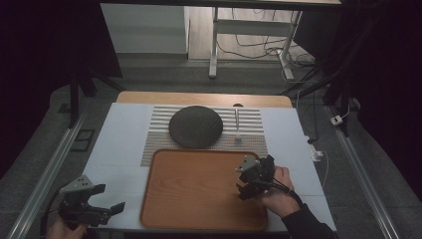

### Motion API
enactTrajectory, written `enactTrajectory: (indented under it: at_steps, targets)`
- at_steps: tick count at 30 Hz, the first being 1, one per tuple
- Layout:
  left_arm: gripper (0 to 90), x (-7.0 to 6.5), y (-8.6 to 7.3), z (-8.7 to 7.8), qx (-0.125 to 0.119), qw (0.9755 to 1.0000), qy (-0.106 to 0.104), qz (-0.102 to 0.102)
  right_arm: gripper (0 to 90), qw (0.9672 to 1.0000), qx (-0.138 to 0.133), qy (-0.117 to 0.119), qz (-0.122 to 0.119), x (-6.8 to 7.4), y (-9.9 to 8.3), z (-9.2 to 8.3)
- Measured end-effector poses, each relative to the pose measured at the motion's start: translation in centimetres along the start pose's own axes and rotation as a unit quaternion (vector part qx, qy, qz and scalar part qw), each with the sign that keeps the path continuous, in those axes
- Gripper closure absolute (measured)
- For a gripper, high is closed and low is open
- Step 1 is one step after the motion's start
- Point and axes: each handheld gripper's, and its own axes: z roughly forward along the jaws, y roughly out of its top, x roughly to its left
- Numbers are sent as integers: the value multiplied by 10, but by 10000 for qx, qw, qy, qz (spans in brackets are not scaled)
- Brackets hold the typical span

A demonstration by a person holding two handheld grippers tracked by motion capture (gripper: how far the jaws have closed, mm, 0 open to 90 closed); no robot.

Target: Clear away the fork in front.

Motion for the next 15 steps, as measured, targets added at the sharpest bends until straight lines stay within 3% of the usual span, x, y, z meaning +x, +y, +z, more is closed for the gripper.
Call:
enactTrajectory:
  at_steps: [9,13,15]
  targets:
    - [0,0,0,1,35,10000,3,1,0,9983,154,-380,-412,-9,11,16]
    - [0,0,0,1,45,10000,3,3,5,9975,190,-445,-516,-13,15,21]
    - [0,0,1,1,52,10000,3,5,44,9966,218,-512,-600,-17,19,25]
